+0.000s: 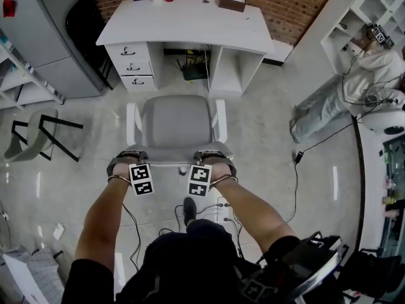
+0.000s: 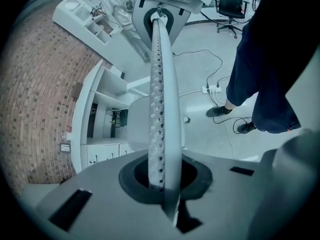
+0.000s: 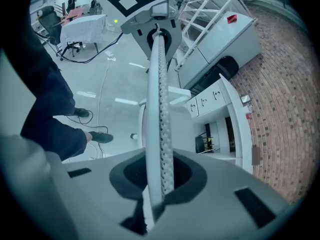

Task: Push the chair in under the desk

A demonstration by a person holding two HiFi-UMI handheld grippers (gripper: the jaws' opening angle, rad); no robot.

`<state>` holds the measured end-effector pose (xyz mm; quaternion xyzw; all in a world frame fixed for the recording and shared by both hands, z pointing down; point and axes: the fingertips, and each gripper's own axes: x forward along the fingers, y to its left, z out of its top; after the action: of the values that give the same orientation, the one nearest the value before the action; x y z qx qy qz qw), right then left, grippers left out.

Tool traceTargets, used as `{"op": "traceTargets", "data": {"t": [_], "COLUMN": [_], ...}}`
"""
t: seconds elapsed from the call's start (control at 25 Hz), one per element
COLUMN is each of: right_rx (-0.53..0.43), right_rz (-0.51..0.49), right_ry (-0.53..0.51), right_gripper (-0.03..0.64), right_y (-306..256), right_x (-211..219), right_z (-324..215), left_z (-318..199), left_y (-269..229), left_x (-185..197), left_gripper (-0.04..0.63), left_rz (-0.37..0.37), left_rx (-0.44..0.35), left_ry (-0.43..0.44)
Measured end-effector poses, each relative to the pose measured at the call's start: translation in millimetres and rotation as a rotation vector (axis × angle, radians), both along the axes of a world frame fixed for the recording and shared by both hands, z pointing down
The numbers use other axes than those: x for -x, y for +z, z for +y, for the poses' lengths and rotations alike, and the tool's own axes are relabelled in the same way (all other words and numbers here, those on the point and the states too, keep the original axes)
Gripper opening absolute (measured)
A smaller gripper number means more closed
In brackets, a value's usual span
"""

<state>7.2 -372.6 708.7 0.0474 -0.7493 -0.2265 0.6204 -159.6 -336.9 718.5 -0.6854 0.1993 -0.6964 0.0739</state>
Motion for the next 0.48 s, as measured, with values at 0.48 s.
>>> {"op": "traceTargets", "data": {"t": [0.48], "right_rx": [0.045], "right_rz": [-0.067], "right_ry": [-0.014], "right_gripper": [0.041], "right_y": [3], "right_x": [0], "right_z": [-22], "left_z": [-20], "left_y": [5], "left_x": [-2], "left_gripper": [0.014], "left_rz": [0.003], "left_rx": [0.05], "left_ry": [-0.011]}}
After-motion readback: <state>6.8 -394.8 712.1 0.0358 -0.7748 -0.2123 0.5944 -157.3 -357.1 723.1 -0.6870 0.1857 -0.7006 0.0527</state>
